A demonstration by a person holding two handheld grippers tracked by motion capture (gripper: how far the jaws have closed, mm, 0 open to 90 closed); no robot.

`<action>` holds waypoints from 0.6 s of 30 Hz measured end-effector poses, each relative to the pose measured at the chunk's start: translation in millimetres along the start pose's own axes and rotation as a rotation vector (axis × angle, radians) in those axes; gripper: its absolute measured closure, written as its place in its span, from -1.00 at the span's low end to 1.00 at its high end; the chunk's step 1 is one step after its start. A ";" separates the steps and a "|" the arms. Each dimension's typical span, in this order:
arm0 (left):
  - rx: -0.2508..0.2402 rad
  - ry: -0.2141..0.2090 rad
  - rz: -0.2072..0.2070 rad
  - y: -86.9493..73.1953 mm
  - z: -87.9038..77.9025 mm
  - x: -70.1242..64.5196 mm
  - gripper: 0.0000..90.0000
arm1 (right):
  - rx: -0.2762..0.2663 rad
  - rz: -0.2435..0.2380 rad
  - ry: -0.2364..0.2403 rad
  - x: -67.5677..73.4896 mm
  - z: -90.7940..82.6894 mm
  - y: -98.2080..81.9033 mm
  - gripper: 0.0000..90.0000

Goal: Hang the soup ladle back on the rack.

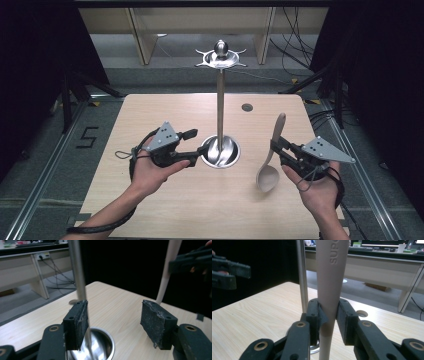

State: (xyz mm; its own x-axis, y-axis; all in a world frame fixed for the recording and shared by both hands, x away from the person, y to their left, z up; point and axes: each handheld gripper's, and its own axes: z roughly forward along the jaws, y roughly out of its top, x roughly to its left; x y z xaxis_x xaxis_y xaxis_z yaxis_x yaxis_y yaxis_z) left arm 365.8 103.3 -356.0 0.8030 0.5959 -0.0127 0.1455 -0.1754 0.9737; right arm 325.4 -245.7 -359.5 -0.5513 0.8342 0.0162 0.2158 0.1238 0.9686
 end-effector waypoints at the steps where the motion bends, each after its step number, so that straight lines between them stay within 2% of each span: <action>1: -0.004 -0.008 0.002 3.5 3.8 -3.0 -0.15 | 0.000 -0.006 0.003 0.6 1.2 0.7 0.63; 3: -0.016 -0.028 -0.002 9.6 12.0 -9.7 -0.14 | 0.002 0.006 0.001 3.1 3.6 1.9 0.63; 4: -0.016 -0.037 0.000 12.6 15.7 -13.1 -0.13 | -0.005 -0.007 0.020 3.4 6.0 2.4 0.63; 5: -0.019 -0.053 0.005 17.6 22.7 -18.8 -0.11 | -0.015 -0.025 0.009 3.8 8.1 3.1 0.63; 7: -0.018 -0.061 0.007 20.6 26.7 -21.9 -0.09 | -0.010 -0.022 0.010 4.4 8.2 3.0 0.63; 10: -0.028 -0.095 -0.005 31.7 44.5 -34.4 -0.06 | -0.004 -0.020 0.004 6.2 11.9 3.4 0.63; 13: -0.029 -0.104 -0.005 35.8 50.7 -38.6 -0.02 | 0.000 -0.025 0.000 6.3 12.3 3.1 0.63; 14: -0.030 -0.114 -0.008 39.3 58.5 -43.6 -0.01 | 0.009 -0.009 0.005 8.1 12.0 2.0 0.63; 15: -0.030 -0.114 -0.008 39.3 58.5 -43.6 0.00 | 0.009 -0.009 0.005 8.1 12.0 2.0 0.63; 16: -0.027 -0.119 -0.009 40.6 61.7 -45.7 0.00 | -0.005 -0.018 -0.010 8.2 13.4 0.9 0.63; 18: -0.022 -0.122 -0.008 42.9 67.0 -48.3 0.02 | 0.007 -0.014 0.001 9.0 12.9 0.4 0.63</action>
State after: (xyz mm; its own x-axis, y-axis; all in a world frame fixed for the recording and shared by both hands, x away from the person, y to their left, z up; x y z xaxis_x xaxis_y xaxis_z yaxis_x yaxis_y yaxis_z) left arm 372.0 14.6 -328.9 0.8665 0.4970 -0.0465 0.1405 -0.1534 0.9781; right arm 330.9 -231.3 -362.2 -0.5547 0.8320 0.0031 0.2142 0.1392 0.9668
